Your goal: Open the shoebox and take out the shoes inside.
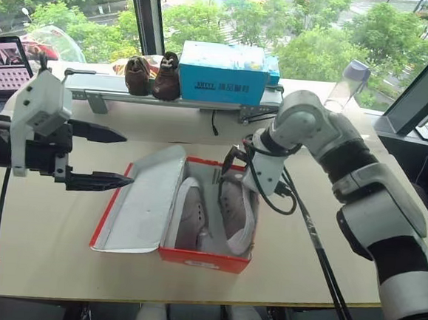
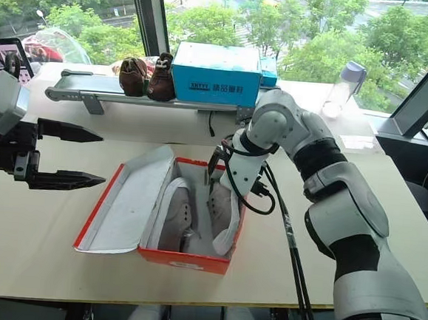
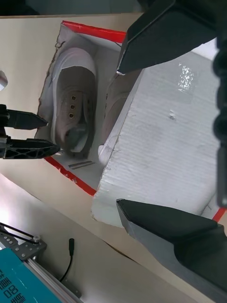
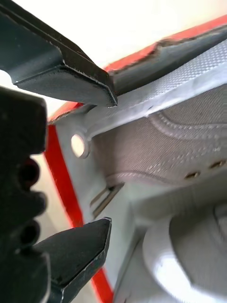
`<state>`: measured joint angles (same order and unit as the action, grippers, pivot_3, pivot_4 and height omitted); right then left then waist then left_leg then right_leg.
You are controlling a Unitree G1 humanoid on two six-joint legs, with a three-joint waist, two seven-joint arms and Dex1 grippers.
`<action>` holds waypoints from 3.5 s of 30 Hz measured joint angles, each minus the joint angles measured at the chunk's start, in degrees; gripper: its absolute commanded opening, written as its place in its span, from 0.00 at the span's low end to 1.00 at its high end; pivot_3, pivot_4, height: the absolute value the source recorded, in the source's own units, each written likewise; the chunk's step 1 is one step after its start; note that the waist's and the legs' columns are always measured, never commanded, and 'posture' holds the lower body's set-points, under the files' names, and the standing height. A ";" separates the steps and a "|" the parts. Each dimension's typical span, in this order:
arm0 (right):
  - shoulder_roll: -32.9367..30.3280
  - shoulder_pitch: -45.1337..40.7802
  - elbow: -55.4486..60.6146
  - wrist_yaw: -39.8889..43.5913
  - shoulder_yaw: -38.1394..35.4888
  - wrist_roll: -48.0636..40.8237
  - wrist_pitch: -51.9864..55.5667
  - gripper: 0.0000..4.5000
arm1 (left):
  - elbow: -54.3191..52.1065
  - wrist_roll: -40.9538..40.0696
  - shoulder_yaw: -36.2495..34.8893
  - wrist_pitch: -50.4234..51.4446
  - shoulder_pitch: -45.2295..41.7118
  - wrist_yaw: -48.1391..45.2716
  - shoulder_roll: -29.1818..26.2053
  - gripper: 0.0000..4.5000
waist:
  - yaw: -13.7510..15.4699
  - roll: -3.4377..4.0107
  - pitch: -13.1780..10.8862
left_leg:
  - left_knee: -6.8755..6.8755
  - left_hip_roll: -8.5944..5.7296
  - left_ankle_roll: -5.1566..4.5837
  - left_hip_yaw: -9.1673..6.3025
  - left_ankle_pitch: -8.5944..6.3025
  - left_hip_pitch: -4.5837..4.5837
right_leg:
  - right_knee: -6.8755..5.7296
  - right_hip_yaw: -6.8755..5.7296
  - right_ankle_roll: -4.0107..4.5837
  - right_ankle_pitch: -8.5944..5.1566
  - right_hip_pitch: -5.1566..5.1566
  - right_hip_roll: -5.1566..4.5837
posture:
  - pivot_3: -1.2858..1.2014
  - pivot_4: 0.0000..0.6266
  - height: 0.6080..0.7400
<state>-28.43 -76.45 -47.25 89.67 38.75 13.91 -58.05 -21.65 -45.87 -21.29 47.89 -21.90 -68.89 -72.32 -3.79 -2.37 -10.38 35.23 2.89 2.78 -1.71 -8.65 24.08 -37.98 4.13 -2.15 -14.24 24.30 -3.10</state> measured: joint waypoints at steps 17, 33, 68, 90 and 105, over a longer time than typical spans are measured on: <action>-0.55 2.84 5.61 0.20 1.15 -0.15 5.32 0.67 | -0.03 -1.53 0.24 0.85 -1.15 0.79 -0.02 1.00 | -0.43 -0.09 0.06 | -0.17 0.08 0.00 0.00 0.00 -0.38 | -0.07 0.01 0.15 -0.11 -0.18 0.08 | 0.52 0.24 1.00; 0.29 4.43 10.20 0.31 3.43 -4.33 10.56 0.00 | -0.05 -1.54 2.39 0.75 -2.74 1.96 1.55 1.00 | -0.16 -0.01 -0.01 | -0.19 0.08 0.00 0.00 0.00 -0.22 | -0.06 0.03 0.15 -0.12 -0.04 0.09 | 0.52 0.24 1.00; -25.81 -0.74 8.12 -2.81 -16.37 -12.88 63.88 0.00 | 9.04 5.17 15.96 -5.59 -14.44 -2.97 7.76 1.00 | 1.21 0.07 -0.14 | -0.13 -0.06 -0.01 0.01 -0.01 0.24 | 0.03 0.01 0.09 -0.16 0.27 -0.03 | 0.52 0.24 1.00; -33.28 37.38 46.42 -19.13 -31.23 -21.50 107.11 0.19 | 13.52 9.81 21.21 -7.74 -20.45 -7.14 12.01 1.00 | 0.18 0.71 -0.54 | 0.16 -0.12 -0.03 0.05 -0.01 0.28 | -0.02 0.09 -0.12 -0.13 0.22 -0.06 | 0.52 0.24 1.00; -32.18 19.54 54.29 -12.47 -32.15 -33.38 115.68 0.98 | 11.85 9.65 18.14 -5.43 -17.51 -6.79 9.20 1.00 | -0.53 0.81 -0.61 | 0.10 -0.05 -0.03 0.05 -0.02 0.23 | -0.02 0.08 -0.11 -0.15 0.23 -0.02 | 0.52 0.24 1.00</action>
<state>-60.60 -56.92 7.04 77.20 6.61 -19.48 57.62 -9.80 -36.22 -3.15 42.46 -39.42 -75.68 -63.12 -4.32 -1.56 -11.00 35.33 2.84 2.75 -1.66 -8.67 24.30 -37.99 4.20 -2.26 -14.38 24.53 -3.12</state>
